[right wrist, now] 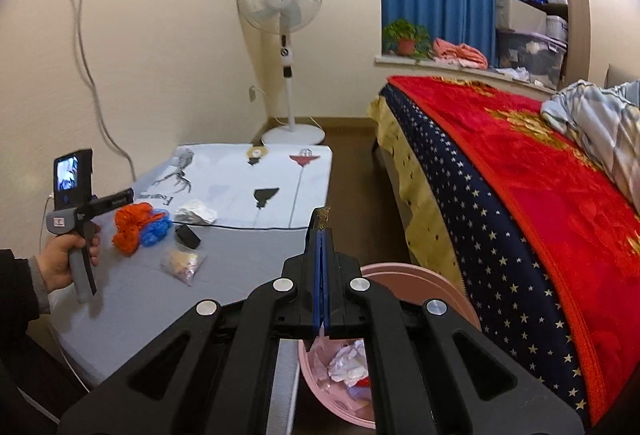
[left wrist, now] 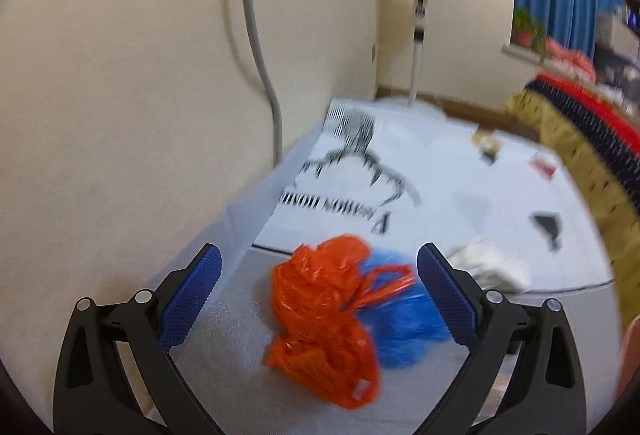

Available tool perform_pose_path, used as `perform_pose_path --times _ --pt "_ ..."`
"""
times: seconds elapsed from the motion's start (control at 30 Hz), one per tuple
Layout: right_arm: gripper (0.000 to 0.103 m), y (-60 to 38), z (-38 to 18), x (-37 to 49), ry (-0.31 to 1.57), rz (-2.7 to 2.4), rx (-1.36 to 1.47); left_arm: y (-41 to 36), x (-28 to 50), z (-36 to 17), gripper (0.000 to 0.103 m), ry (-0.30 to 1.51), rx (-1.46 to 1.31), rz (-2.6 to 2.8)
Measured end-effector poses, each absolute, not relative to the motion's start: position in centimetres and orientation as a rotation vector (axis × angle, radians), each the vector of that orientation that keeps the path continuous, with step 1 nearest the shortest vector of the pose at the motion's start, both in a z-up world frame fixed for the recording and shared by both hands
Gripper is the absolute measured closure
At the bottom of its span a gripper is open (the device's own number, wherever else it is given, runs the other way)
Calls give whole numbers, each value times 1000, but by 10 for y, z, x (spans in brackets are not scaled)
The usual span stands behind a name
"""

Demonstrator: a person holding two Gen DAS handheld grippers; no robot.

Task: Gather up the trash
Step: 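Grasp the orange plastic bag with the left tool while the right tool holds the pouch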

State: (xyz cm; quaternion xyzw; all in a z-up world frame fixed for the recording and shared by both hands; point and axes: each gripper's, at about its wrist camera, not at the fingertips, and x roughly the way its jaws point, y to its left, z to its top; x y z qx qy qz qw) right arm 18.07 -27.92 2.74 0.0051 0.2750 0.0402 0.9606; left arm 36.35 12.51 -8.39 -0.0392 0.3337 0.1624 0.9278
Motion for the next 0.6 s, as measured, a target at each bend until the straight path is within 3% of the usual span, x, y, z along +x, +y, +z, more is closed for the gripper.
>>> perform_pose_path --times 0.2,0.27,0.33,0.43,0.6 --pt "102 -273 23 187 571 92 -20 139 383 -112 11 737 -73 352" --pt "102 -271 21 189 576 93 -27 141 387 -119 22 755 -90 327" --pt "102 -269 21 189 579 96 -29 142 390 -126 54 784 -94 290" --pt "102 -266 20 190 581 100 -37 139 388 -127 63 778 -66 267" --pt "102 -265 18 189 582 106 -54 137 382 -112 68 764 -63 265"
